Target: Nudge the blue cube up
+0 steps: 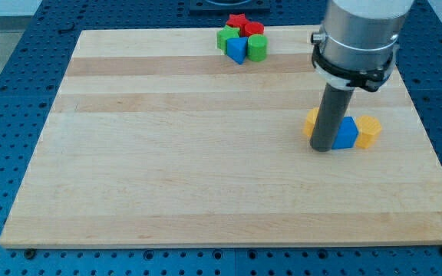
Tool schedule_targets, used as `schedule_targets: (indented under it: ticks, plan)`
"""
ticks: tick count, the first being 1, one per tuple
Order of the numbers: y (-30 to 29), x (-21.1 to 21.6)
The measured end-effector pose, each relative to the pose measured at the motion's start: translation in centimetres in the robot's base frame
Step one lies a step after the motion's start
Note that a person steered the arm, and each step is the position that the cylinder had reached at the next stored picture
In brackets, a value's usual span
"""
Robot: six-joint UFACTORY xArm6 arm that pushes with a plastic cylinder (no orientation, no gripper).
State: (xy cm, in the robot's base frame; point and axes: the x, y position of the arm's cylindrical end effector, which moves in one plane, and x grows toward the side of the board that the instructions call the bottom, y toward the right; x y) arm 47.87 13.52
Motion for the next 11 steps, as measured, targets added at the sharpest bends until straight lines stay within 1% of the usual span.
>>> schedule_targets:
  ticks: [2, 3, 4, 5, 6, 9, 10, 11]
  plan:
    - [0.1, -0.9]
    - [-0.7, 0.8]
    - [0.3, 2.1]
    - [2.5, 2.1]
    - [3.4, 1.4]
    - [3.5, -0.4]
    - [3.5, -0.4]
    - [3.3, 2.7]
